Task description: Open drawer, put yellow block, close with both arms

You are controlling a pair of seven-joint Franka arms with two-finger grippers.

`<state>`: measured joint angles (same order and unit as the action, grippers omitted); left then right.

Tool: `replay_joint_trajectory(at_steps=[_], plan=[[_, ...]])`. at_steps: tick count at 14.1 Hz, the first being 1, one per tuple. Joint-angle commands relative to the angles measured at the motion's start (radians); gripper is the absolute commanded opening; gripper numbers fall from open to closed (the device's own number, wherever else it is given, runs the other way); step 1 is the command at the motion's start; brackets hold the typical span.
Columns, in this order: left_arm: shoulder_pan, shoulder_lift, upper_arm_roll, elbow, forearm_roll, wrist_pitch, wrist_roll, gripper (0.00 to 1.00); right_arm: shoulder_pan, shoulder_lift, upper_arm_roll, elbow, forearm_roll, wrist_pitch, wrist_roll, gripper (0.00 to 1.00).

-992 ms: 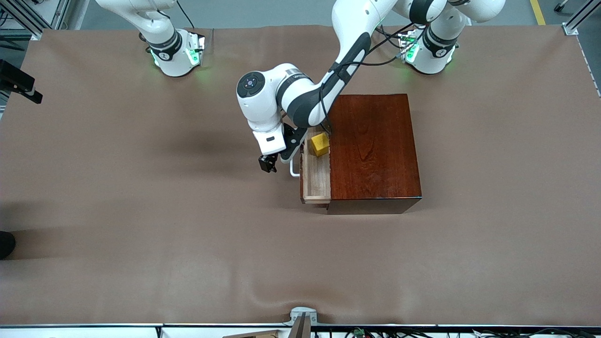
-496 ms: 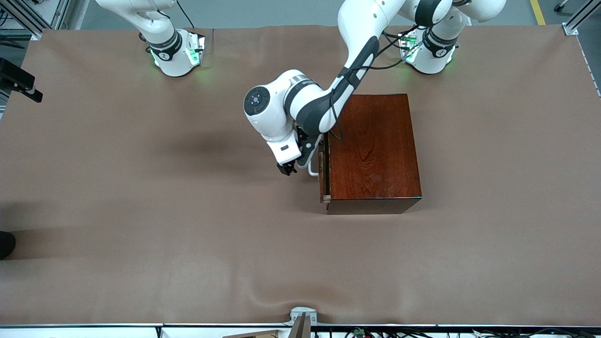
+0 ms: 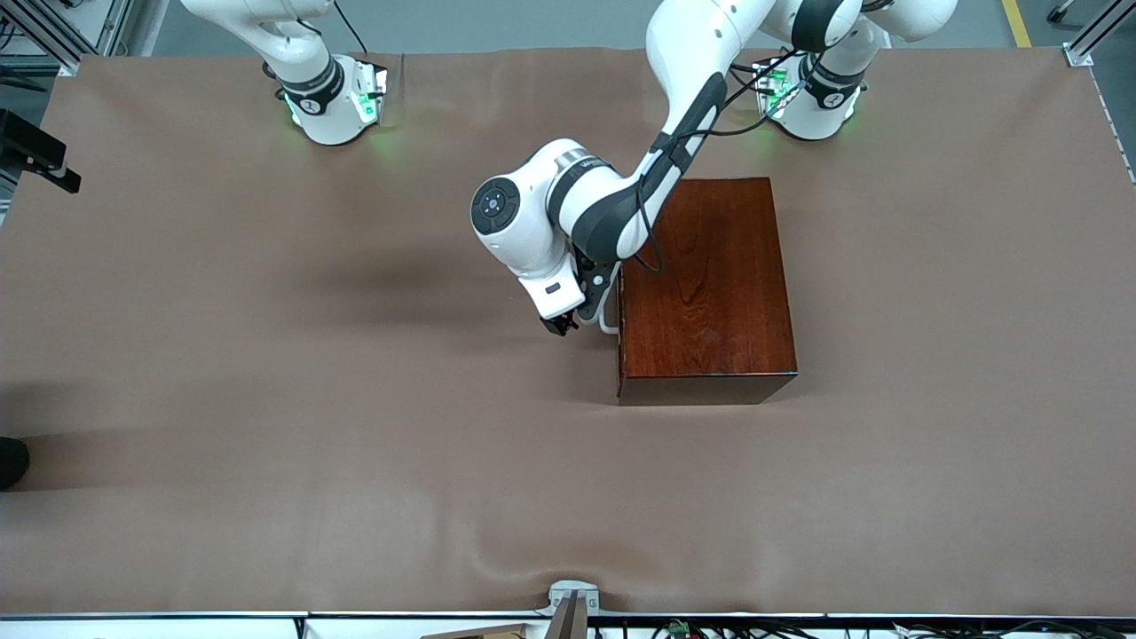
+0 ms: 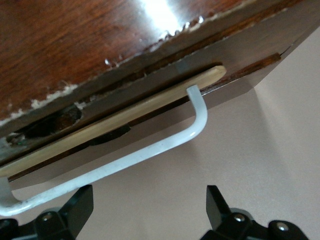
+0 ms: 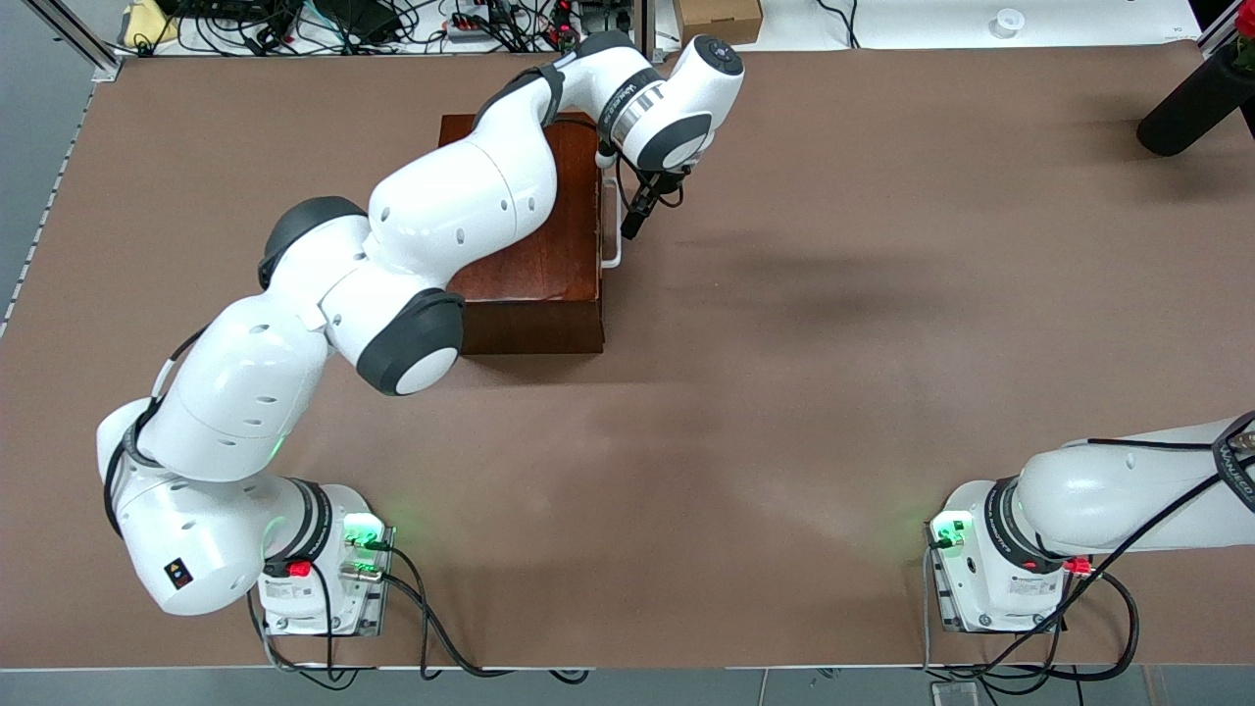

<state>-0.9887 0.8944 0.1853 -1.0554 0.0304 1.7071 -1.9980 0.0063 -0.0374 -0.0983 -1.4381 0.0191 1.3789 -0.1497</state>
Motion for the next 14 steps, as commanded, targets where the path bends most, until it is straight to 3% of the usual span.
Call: replay_joint_trajectory(at_steps=[1, 4, 7, 10, 14], plan=[[0.005, -0.026, 0.003, -0.012, -0.004, -0.030, 0.021, 1.00, 0.001, -0.033, 0.006, -0.033, 0.004, -0.001, -0.011, 1.00], [0.002, -0.032, -0.016, 0.002, -0.007, 0.020, 0.022, 1.00, -0.003, -0.033, 0.005, -0.033, 0.004, -0.007, -0.011, 1.00], [-0.004, -0.122, -0.020, 0.002, -0.007, 0.123, 0.059, 1.00, -0.008, -0.033, 0.005, -0.033, 0.004, -0.009, -0.011, 1.00], [0.028, -0.280, -0.009, -0.014, -0.003, 0.111, 0.213, 1.00, -0.018, -0.032, 0.000, -0.036, 0.004, -0.011, -0.010, 1.00], [0.151, -0.397, -0.006, -0.014, 0.008, -0.003, 0.425, 1.00, -0.022, -0.030, 0.000, -0.034, 0.004, -0.009, -0.010, 1.00]])
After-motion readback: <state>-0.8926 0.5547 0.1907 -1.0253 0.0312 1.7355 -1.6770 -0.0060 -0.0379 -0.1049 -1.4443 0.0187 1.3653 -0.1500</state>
